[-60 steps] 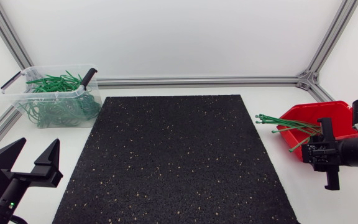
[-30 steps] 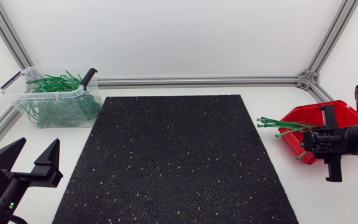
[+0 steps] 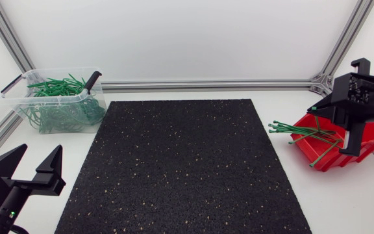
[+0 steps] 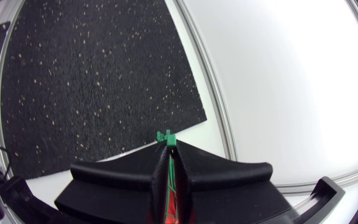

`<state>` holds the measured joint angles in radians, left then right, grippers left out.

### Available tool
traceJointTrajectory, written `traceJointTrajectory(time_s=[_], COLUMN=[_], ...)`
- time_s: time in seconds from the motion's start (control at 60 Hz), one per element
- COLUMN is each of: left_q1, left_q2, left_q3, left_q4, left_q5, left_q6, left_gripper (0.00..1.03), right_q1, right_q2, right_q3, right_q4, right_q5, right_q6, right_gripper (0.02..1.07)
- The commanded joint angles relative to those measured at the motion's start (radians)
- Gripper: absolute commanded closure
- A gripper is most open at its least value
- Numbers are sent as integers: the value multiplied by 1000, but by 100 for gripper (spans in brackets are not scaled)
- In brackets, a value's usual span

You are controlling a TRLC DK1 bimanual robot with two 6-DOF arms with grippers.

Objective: Take a green cable tie from the red box, thread the tail through the head to close it, then place it in the transparent bin on the left.

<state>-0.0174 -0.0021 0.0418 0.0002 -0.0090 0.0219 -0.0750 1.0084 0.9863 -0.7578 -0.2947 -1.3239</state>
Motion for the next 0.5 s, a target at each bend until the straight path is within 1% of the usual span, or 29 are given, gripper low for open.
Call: traceJointTrajectory(time_s=[0.0, 0.133, 0.2, 0.367, 0.483], left_q1=[0, -1, -1, 4, 11], left_q2=[-7, -7, -7, -9, -10], left_q3=[-37, -37, -37, -37, -37], left_q4=[-29, -29, -29, -29, -28], left_q5=[3, 3, 1, 3, 3], left_q6=[-7, -7, -8, -7, -7], left_gripper=[4, 4, 4, 4, 4], right_q1=[24, 35, 58, 147, 247], right_q2=[-21, -11, 7, 18, 39], right_q3=[94, 212, 256, 354, 390], right_q4=[-74, -169, -221, -328, -365], right_q5=[-54, -158, -185, -271, -291], right_q6=[107, 223, 267, 388, 499], right_gripper=[101, 101, 101, 101, 101])
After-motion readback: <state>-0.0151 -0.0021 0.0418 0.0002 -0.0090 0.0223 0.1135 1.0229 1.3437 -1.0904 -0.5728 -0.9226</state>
